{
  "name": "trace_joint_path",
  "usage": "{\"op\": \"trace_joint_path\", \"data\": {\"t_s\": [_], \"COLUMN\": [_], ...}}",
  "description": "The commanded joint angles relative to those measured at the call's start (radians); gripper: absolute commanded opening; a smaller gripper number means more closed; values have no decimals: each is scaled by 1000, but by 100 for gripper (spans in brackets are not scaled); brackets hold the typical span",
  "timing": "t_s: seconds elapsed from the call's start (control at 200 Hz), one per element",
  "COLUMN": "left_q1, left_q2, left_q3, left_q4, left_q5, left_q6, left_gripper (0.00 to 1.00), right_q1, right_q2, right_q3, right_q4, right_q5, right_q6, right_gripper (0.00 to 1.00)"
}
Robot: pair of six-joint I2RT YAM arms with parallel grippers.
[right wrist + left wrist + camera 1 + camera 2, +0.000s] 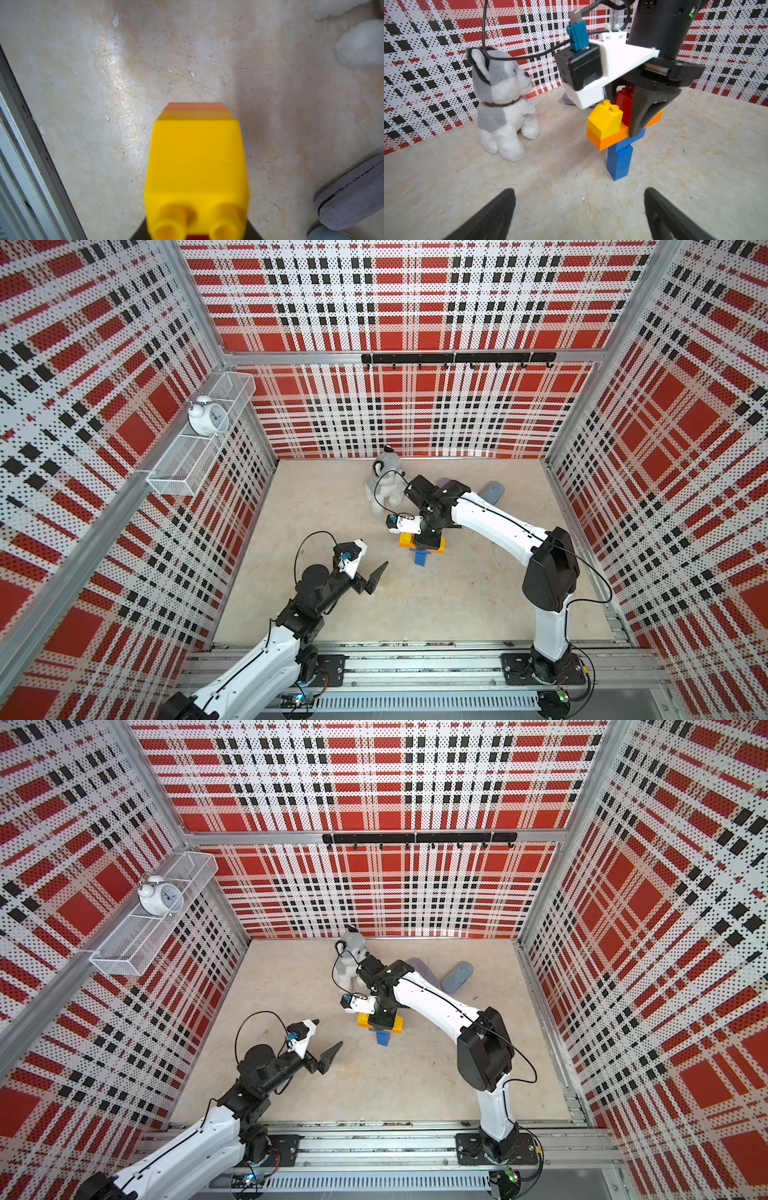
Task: Assemble a fork with lego
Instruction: Assemble the lego brick with the lego brick.
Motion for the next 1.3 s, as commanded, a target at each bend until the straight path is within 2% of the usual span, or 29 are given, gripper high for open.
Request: {"op": "trace_joint_path", "data": {"t_s": [0.0, 0.491, 1.293], "left_q1": [10, 10, 16], "left_q2": [2, 4, 13], "left_q3": [34, 34, 40], "left_q4": [28, 28, 28], "left_q5": [11, 16, 25], "left_q6": [-1, -1, -1], "left_gripper": [98, 98, 98], "right_q1": [-4, -4, -28], "right_q2": [16, 54, 23], "right_q3": [-8, 2, -83], "right_q4": [11, 25, 30], "right_q5": [-6, 44, -24], "right_q6": [-7, 39, 25], "right_gripper": [22, 21, 22]}}
